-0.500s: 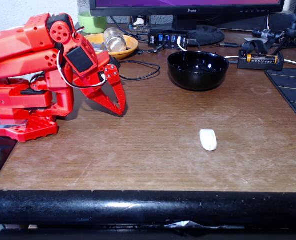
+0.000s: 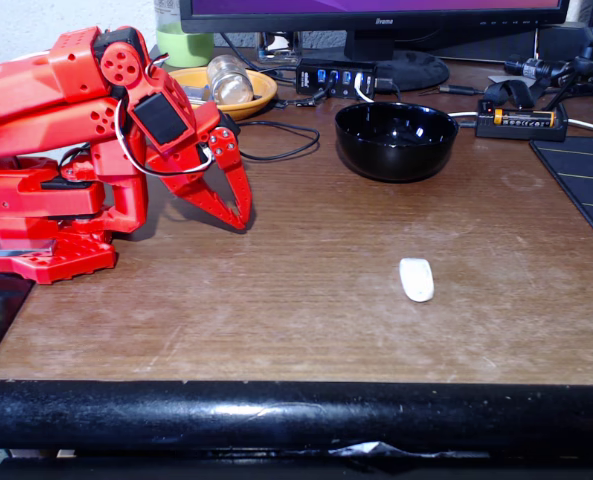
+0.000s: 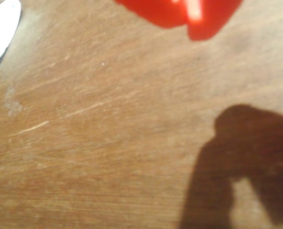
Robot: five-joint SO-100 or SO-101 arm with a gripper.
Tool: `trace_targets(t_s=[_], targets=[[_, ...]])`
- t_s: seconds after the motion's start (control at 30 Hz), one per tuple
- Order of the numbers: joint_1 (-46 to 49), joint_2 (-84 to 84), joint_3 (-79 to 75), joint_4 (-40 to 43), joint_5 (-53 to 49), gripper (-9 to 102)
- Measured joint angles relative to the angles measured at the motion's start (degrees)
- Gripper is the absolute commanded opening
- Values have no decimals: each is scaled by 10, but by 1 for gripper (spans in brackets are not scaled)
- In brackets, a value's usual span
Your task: Ramasse la gomme et mets-la dans le bol.
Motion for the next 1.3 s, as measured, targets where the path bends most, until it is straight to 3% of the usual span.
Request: trace_targets(t_s=[0.37, 0.63, 0.8, 1.1, 1.3], targets=[[28, -20, -14, -2, -20, -6], [40, -324, -159, -87, -107, -4], [28, -390, -233, -54, -169, -4], [49, -565, -388, -3, -193, -4], [96, -721, -516, 11, -214, 7]])
